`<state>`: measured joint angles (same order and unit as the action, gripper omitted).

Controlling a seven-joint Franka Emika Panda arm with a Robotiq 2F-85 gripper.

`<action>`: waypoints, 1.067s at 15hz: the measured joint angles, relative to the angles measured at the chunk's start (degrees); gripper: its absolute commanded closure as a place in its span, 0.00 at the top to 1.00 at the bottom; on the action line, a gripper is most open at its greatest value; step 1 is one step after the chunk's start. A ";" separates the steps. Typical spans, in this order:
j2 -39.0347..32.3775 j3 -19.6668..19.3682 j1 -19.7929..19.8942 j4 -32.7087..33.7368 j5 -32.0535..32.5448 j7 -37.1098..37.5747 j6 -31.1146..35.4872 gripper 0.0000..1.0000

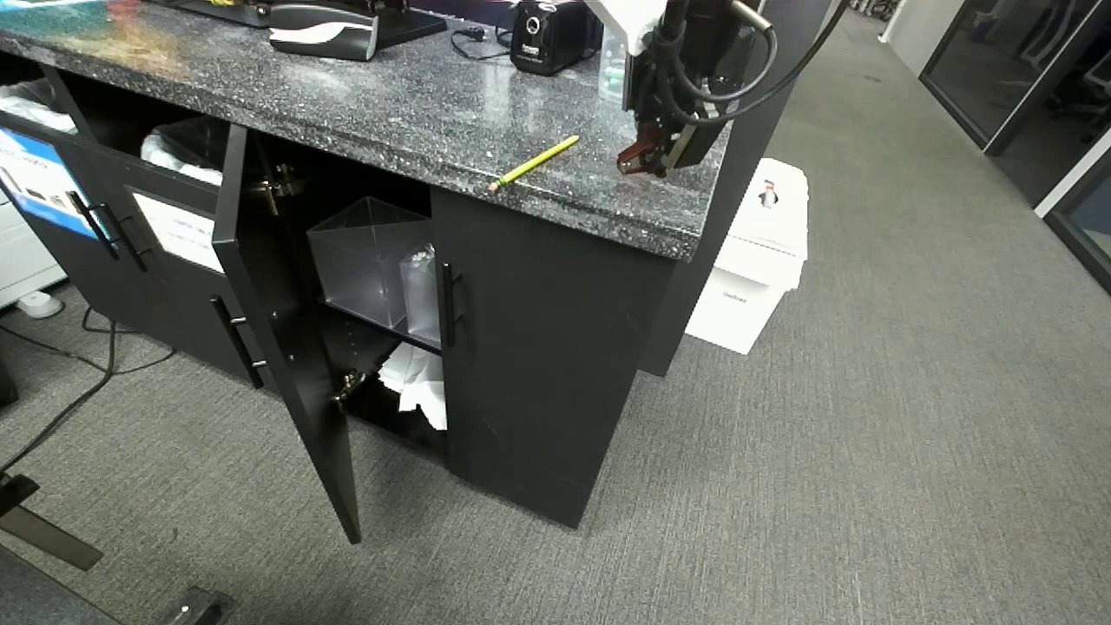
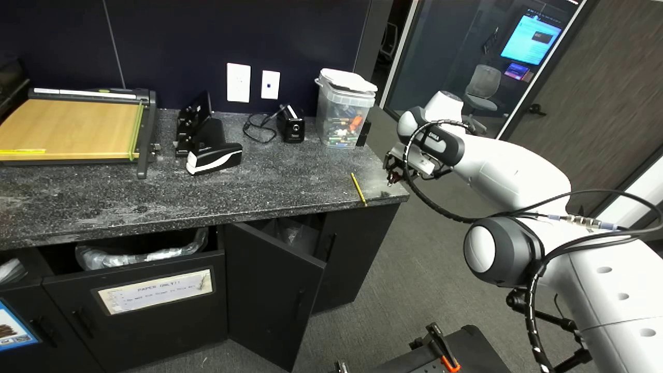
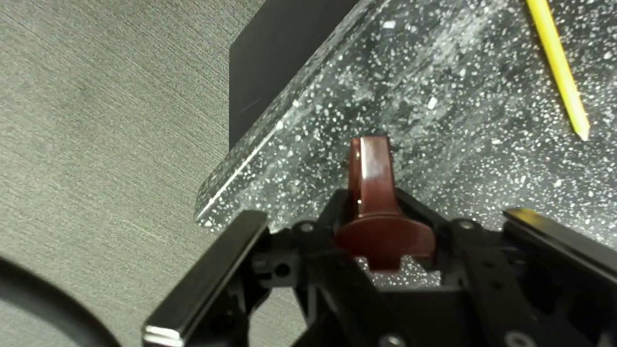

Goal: Move the brown object to the right

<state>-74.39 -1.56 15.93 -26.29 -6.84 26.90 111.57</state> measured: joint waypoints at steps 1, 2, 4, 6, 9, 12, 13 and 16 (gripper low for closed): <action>-0.14 -0.18 -0.19 0.01 0.05 0.69 0.00 0.07; -0.32 -0.43 -0.41 0.06 0.10 1.36 0.00 0.07; -0.64 -1.19 -0.90 0.07 0.32 2.75 0.00 0.07; -0.91 -1.93 -1.35 0.07 0.73 4.16 0.00 0.07; -1.35 -2.94 -1.91 0.06 1.19 6.30 0.00 0.09; -1.77 -3.71 -2.34 0.06 1.87 8.44 0.00 0.60; -1.90 -3.80 -2.44 0.07 2.01 9.06 -0.01 0.68; -1.91 -3.82 -2.70 0.15 2.10 10.11 -0.16 0.89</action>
<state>-76.30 -5.38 13.23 -26.14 -4.74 37.01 111.41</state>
